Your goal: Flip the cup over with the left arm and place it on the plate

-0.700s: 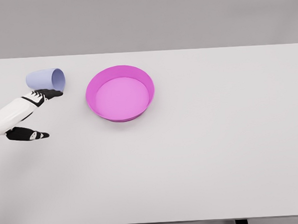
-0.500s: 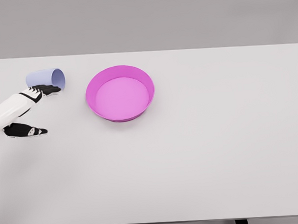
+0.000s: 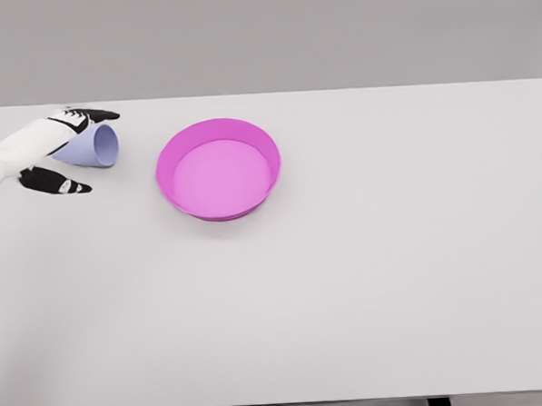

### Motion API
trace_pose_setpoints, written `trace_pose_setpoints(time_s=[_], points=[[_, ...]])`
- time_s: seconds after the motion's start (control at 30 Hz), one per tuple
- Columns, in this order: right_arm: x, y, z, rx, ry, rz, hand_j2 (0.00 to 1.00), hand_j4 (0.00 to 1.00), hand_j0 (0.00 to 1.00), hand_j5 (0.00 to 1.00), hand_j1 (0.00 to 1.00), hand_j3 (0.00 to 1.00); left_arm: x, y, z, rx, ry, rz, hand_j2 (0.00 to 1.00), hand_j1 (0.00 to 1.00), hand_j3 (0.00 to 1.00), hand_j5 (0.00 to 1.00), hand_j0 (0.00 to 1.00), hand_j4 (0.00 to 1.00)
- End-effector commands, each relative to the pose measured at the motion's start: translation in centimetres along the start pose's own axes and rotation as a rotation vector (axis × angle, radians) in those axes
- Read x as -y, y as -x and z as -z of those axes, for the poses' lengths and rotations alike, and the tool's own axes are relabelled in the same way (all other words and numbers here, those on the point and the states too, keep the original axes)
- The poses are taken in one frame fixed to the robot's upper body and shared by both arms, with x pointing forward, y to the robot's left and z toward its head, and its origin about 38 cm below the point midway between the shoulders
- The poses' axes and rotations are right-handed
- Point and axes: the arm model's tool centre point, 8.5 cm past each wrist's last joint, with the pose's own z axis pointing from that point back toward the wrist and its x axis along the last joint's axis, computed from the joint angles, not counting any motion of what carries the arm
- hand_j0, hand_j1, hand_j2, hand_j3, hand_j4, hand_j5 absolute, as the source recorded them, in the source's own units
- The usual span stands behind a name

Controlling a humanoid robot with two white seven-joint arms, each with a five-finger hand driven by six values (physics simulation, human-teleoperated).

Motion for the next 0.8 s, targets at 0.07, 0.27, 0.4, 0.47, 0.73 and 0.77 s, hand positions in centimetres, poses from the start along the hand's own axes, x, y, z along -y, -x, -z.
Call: trace_pose_setpoints(time_s=[0.07, 0.27, 0.4, 0.47, 0.73, 0.77], points=[[0.0, 0.0, 0.0, 0.000, 0.000, 0.000, 1.00, 1.00, 1.00, 1.00, 1.00, 1.00, 2.3, 0.7, 0.1, -0.016, 0.135, 0.011, 1.00, 1.00, 1.00, 1.00, 1.00, 1.00], [0.0, 0.0, 0.0, 0.000, 0.000, 0.000, 1.00, 1.00, 1.00, 1.00, 1.00, 1.00, -0.8, 4.0, -1.6, -0.126, 0.086, 0.005, 1.00, 1.00, 1.00, 1.00, 1.00, 1.00], [0.0, 0.0, 0.0, 0.000, 0.000, 0.000, 1.00, 1.00, 1.00, 1.00, 1.00, 1.00, -1.8, 5.2, -1.8, -0.153, 0.040, -0.040, 1.00, 1.00, 1.00, 1.00, 1.00, 1.00], [0.0, 0.0, 0.0, 0.000, 0.000, 0.000, 1.00, 1.00, 1.00, 1.00, 1.00, 1.00, -1.0, 5.2, -0.5, -0.147, 0.026, -0.074, 1.00, 1.00, 1.00, 1.00, 1.00, 1.00], [0.0, 0.0, 0.0, 0.000, 0.000, 0.000, 1.00, 1.00, 1.00, 1.00, 1.00, 1.00, -1.6, 4.9, -0.3, -0.130, -0.003, -0.086, 1.00, 1.00, 1.00, 1.00, 1.00, 1.00], [0.0, 0.0, 0.0, 0.000, 0.000, 0.000, 1.00, 1.00, 1.00, 1.00, 1.00, 1.00, -1.8, 4.9, -0.3, -0.129, -0.006, -0.082, 1.00, 1.00, 1.00, 1.00, 1.00, 1.00]])
